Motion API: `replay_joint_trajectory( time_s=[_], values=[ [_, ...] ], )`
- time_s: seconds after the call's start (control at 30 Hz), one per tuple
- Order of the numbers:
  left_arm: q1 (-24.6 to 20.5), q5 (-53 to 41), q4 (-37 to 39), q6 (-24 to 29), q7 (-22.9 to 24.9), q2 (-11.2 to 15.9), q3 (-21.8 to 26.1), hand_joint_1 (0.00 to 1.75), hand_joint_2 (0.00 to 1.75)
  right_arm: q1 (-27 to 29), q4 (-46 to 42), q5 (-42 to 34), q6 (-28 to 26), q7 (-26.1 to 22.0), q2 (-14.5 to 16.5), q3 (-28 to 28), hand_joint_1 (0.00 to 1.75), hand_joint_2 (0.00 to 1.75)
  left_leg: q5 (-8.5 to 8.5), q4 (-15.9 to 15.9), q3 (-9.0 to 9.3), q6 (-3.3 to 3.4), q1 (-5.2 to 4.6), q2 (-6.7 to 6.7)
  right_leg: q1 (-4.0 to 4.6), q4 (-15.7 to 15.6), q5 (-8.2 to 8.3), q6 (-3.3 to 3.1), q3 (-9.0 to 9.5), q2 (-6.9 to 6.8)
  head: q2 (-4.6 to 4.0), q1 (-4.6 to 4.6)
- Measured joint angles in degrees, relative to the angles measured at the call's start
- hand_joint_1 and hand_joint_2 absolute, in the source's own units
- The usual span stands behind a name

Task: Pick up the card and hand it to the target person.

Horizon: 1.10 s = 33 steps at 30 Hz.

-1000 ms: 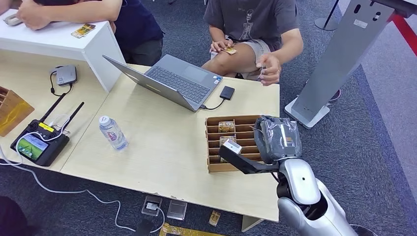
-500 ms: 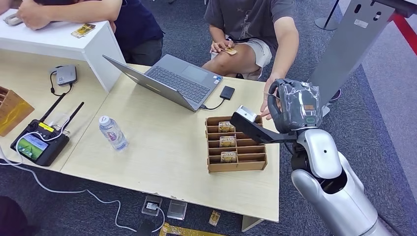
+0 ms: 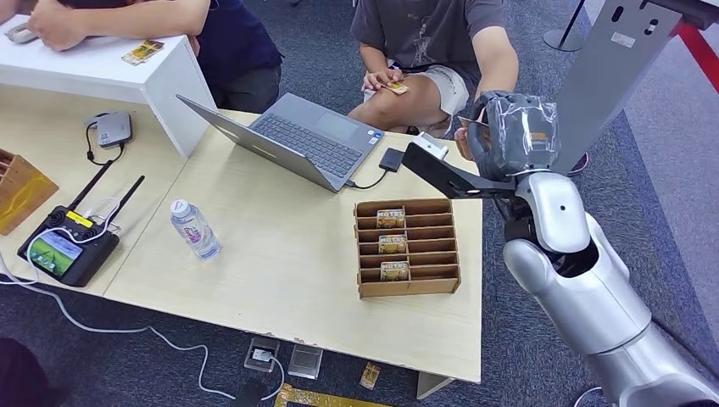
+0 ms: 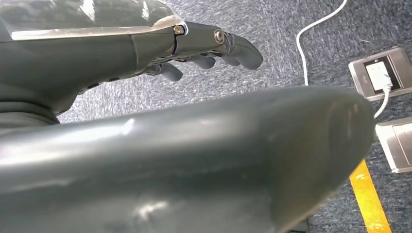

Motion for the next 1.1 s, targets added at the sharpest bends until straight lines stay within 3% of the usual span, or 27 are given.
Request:
replay_joint_trajectory(
  time_s=[0.13,0.2,0.27,0.33,0.73,1.1],
  values=[
    [0.00,0.01,0.00,0.23,0.45,-0.02,0.00,0.00,0.00,-1.79,3.89,-0.62,-0.12,-0.48,1.43,0.89,1.27,1.75,0.00,0.00,-0.01,0.00,0.00,0.00,0.00,0.00,0.00,0.00,0.00,0.00,0.00,0.00],
    [0.00,0.05,0.00,0.32,0.54,-0.02,0.00,0.00,0.00,-2.59,5.98,-1.19,-0.01,-0.74,2.24,1.38,0.91,1.75,0.00,0.00,-0.01,0.00,0.00,0.00,0.00,0.00,0.00,0.00,-0.01,0.00,0.00,0.01],
    [-0.01,0.12,0.00,0.41,0.57,-0.02,0.00,0.00,0.00,-3.34,8.36,-1.86,0.12,-0.96,3.08,2.04,0.29,1.75,0.00,0.00,-0.01,0.00,0.00,0.00,0.00,0.00,0.00,0.00,-0.01,0.00,0.00,0.00],
    [0.00,0.16,0.00,0.46,0.61,-0.02,0.00,0.00,0.00,-3.69,10.48,-2.33,0.16,-1.08,3.80,2.67,0.00,1.75,0.00,0.00,-0.01,0.00,0.00,-0.02,0.00,0.00,0.00,0.00,-0.01,-0.02,0.00,0.02],
    [0.02,0.45,0.00,0.66,0.86,-0.02,0.02,0.00,0.00,-3.94,19.30,-3.74,-3.01,-1.87,6.76,5.78,0.00,1.75,0.00,0.00,-0.02,0.00,0.00,-0.02,0.00,0.00,0.00,0.00,-0.04,-0.02,0.00,0.02],
    [0.08,1.13,0.00,1.60,0.86,-0.10,0.02,0.00,0.00,0.49,16.29,-6.04,-23.17,-4.70,6.69,4.91,0.00,1.75,0.00,0.01,0.04,0.00,0.00,0.01,0.00,-0.01,0.00,0.00,-0.05,0.01,0.00,0.00]
  ],
)
